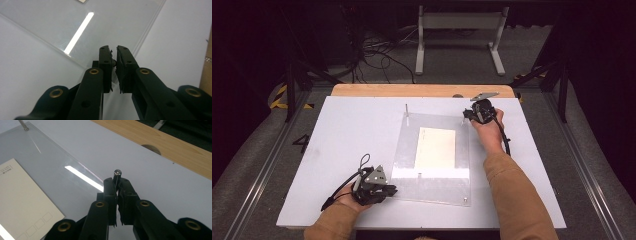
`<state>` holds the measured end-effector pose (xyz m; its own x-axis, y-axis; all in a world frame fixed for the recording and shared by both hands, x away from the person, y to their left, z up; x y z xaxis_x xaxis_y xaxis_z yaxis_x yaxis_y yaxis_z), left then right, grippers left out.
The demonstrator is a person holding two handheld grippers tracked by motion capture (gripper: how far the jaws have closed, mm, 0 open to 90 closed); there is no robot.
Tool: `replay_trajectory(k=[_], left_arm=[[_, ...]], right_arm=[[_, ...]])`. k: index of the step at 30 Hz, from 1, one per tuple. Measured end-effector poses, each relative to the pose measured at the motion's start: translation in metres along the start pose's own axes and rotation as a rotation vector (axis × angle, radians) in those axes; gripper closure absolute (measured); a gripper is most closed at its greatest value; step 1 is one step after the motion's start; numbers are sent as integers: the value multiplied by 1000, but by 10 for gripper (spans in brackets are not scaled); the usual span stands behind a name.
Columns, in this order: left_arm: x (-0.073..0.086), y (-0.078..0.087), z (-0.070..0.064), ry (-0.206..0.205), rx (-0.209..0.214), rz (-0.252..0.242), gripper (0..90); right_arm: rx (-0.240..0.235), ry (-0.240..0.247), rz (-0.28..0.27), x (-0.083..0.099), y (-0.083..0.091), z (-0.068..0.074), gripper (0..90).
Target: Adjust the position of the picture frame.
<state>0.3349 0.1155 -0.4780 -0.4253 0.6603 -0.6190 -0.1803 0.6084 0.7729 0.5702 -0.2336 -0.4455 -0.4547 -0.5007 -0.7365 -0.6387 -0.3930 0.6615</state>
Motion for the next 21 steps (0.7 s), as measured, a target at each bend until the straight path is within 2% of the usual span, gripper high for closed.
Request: replay_trajectory(k=[2,3,4,7,9,13,21], left_arm=[[-1,-1,-9,-51,36,23,829],[-1,-1,-9,-51,36,23,829],[-3,-3,-19,-100,70,40,829],[-5,-7,-35,-179,121,73,828],[-5,-8,-42,-203,146,85,828],[-4,-7,-42,-189,181,93,826],[-5,-6,-41,-195,180,111,824]], right_arm=[[-24,4,1,1,1,1,849],[-24,4,1,1,1,1,849],[-36,18,2,0,2,3,849],[-65,57,16,1,5,10,849],[-81,68,5,5,9,14,849],[-89,59,-2,14,19,15,849],[-85,52,-3,18,23,16,847]])
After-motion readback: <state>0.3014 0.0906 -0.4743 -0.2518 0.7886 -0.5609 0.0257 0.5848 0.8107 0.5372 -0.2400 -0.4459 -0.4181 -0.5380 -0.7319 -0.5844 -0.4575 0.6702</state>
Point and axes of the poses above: each handheld gripper's, and its own axes: y roughly backward along the jaws, x roughly out of its underside, z roughly to its left, the point moved 4 cm from there along -y, roughly forward along the jaws, and after that the axes turned 6 degrees about y, right-handed, at the moved point
